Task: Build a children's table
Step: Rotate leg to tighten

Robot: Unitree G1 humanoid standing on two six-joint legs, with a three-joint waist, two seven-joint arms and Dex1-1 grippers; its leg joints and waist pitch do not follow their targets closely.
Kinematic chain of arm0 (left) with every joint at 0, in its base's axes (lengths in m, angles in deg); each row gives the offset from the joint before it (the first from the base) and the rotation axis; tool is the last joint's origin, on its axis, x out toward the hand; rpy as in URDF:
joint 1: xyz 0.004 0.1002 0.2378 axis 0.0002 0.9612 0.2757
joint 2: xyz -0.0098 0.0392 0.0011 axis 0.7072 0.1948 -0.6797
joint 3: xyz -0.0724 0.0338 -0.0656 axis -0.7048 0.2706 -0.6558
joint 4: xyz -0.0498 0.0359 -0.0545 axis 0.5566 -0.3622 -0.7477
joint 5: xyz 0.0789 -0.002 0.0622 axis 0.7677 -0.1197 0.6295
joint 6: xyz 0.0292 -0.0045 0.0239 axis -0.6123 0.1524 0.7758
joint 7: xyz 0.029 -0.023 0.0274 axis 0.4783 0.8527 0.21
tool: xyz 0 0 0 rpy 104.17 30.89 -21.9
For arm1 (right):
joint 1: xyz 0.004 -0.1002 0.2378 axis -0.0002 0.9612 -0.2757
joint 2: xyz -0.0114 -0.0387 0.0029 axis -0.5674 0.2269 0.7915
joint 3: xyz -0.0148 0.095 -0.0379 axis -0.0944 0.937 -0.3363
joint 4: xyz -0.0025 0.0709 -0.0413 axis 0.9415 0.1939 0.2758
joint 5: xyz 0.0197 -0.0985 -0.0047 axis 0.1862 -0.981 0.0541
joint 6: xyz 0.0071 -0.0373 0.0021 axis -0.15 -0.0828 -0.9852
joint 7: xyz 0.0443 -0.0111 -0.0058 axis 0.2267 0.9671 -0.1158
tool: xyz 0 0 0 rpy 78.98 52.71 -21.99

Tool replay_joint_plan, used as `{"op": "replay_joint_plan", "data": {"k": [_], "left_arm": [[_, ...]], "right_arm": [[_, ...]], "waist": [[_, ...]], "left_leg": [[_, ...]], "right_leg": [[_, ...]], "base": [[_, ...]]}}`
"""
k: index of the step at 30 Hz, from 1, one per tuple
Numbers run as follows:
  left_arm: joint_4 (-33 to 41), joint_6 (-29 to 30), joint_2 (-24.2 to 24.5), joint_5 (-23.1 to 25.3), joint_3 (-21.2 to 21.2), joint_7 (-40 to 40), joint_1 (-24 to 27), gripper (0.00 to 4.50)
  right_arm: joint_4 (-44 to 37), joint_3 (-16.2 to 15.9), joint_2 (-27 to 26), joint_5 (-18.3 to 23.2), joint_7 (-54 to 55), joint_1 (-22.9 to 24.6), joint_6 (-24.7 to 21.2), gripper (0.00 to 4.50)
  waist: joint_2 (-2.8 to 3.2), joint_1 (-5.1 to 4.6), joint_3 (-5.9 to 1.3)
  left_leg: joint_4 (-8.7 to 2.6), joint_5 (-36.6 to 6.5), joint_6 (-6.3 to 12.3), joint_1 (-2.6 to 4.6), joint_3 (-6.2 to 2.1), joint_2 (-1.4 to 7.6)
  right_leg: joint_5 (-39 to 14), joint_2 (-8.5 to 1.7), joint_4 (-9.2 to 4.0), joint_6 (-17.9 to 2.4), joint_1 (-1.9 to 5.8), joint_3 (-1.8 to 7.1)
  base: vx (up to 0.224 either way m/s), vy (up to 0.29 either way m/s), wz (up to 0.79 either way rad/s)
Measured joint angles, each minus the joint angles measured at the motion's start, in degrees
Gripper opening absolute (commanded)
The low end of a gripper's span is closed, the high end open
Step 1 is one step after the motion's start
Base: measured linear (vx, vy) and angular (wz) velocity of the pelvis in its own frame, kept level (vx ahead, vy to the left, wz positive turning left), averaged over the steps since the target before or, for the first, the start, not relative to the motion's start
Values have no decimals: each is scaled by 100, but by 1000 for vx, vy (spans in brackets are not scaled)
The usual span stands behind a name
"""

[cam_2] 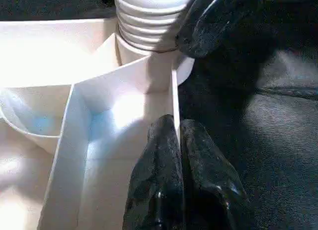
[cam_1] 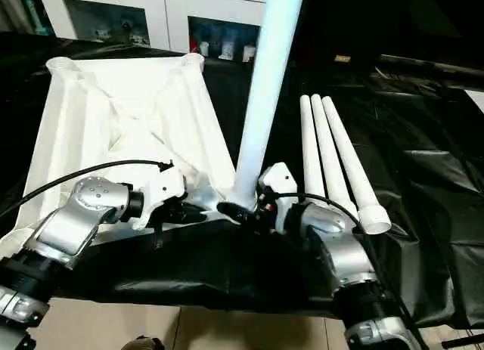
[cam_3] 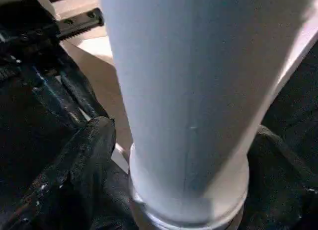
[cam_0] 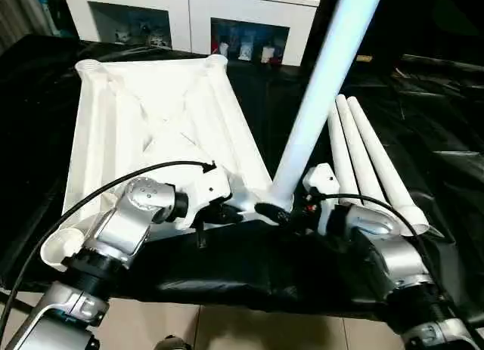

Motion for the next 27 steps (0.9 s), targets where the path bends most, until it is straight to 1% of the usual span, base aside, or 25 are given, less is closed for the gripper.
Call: {"op": "replay_joint_plan", "data": {"k": [2, 4, 5, 6, 7, 8, 9, 10, 20, 22, 24, 27], "left_arm": [[42, 1, 23, -12, 1, 24, 26, 0], [72, 3, 35, -13, 1, 34, 43, 0], [80, 4, 40, -15, 1, 40, 48, 0], [95, 6, 45, -17, 1, 50, 57, 0], [106, 6, 47, -17, 1, 53, 64, 0], [109, 6, 48, -17, 1, 55, 66, 0], [113, 8, 49, -17, 0, 57, 70, 0], [114, 9, 49, -17, -1, 57, 73, 0], [117, 34, 53, -17, -2, 66, 77, 0], [98, 134, 45, -6, -44, -16, 72, 0], [52, 245, -39, 34, -66, -201, 42, 0], [-172, 405, -316, 196, -85, -645, -104, 0]], "right_arm": [[1, 2, 20, 0, -20, 0, -3, 343], [2, 1, 32, 0, -59, 0, -3, 322], [4, 3, 34, 0, -64, 0, -3, 322], [6, 7, 40, 0, -64, 0, -3, 305], [7, 9, 43, 0, -66, 0, -3, 305], [7, 8, 43, 0, -67, 0, -3, 286], [7, 9, 43, 0, -71, 0, -6, 286], [7, 9, 43, 0, -75, 0, -9, 275], [38, 27, 8, 3, -54, 4, -5, 265], [228, 138, -249, 12, 257, 2, 61, 265], [412, 226, -451, 10, 654, -19, 170, 265], [771, 376, -804, -18, 1525, -182, 267, 265]], "waist": [[0, -1, 0], [0, -2, 0], [0, -3, 0], [0, -1, 0], [0, 0, 0], [0, -2, 0], [0, -3, 0], [0, -2, 0], [-4, -4, -3], [-23, -19, -16], [-26, -58, -18], [-31, -95, -21]], "left_leg": [[1, 0, 0, 0, 0, 0], [2, 0, 1, -1, 0, 0], [3, 0, 1, -1, 0, 0], [3, 0, 1, -2, 0, 0], [4, 0, 2, -1, 0, 0], [4, 0, 2, -1, 0, 0], [6, 0, 2, -1, 0, 0], [6, 0, 2, -1, 0, 0], [14, 0, 2, 0, 0, 0], [18, 1, 2, 8, 0, 4], [26, 2, 0, 16, 1, 4], [32, 3, -16, 39, 0, 5]], "right_leg": [[0, 0, 1, 0, 0, 0], [0, 0, 1, 0, 0, 0], [0, 0, 1, 0, -1, 0], [0, 0, 1, 0, -1, 0], [0, 0, 2, 0, -1, 0], [0, 0, 2, 0, -1, 0], [0, 0, 4, 0, -1, 0], [0, 0, 5, 0, -1, 0], [0, 0, 14, 0, -1, 1], [-1, 1, 24, -1, 3, 1], [5, 1, 26, -8, 9, 5], [29, 0, 23, -14, 26, 5]], "base": [[0, 0, 0], [0, 0, 0], [0, 0, 0], [0, 0, 0], [0, 0, 0], [0, 0, 0], [0, 0, 0], [0, 0, 0], [0, 0, 0], [0, 0, 0], [0, 0, 0], [0, 0, 0]]}}
